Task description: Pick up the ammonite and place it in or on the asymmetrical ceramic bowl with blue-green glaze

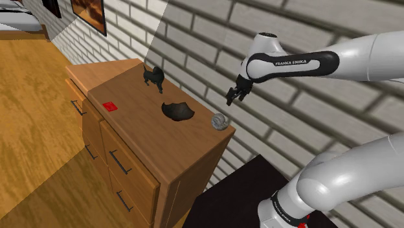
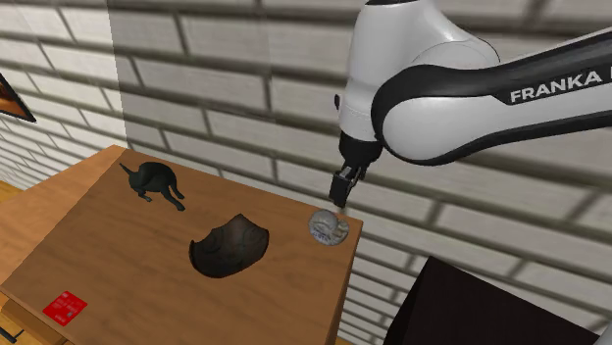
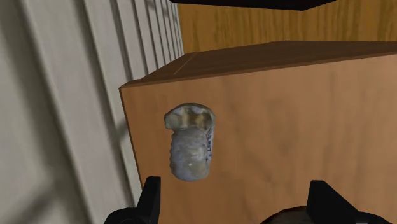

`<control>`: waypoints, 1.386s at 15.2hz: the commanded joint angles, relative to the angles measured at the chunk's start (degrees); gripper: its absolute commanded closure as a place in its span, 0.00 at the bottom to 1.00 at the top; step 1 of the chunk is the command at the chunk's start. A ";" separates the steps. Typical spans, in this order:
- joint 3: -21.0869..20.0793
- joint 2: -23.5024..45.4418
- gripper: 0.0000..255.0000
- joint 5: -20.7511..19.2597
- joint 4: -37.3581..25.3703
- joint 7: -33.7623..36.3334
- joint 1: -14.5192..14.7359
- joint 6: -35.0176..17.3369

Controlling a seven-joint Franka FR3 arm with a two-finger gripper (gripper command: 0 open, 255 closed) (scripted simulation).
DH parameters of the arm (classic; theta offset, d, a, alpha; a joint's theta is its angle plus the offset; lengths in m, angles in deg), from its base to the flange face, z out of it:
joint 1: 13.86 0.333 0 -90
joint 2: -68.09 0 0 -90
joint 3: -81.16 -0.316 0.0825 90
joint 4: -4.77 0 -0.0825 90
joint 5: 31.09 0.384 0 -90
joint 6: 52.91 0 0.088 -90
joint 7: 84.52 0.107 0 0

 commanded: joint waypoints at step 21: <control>1.93 32.87 0.00 4.35 -7.61 -2.90 -1.66 -22.49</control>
